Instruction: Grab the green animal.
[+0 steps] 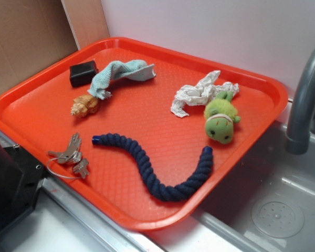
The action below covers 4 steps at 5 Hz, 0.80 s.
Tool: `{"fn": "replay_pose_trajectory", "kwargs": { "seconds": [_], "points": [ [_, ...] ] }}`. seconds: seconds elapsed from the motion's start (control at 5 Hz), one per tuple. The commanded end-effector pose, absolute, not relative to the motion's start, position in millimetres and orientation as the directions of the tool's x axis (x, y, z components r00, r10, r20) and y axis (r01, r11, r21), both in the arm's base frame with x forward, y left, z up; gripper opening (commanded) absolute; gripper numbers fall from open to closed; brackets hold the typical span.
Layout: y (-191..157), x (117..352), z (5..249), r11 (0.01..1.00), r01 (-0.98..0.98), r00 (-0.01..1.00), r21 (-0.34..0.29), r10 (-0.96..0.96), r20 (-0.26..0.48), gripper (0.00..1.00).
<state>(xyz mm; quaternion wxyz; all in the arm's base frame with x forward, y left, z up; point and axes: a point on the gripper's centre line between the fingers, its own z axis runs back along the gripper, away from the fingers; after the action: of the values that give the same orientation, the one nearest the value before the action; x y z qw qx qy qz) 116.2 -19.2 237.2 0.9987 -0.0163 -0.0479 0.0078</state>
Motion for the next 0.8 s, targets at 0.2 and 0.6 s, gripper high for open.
{"fn": "replay_pose_trajectory", "kwargs": {
  "seconds": [0.2,0.6],
  "points": [
    [-32,166,208,0.968,-0.24,0.964,-0.077,0.247,0.093,1.0],
    [-35,218,193,0.858,-0.472,0.872,-0.203,0.488,0.036,1.0]
  ]
}}
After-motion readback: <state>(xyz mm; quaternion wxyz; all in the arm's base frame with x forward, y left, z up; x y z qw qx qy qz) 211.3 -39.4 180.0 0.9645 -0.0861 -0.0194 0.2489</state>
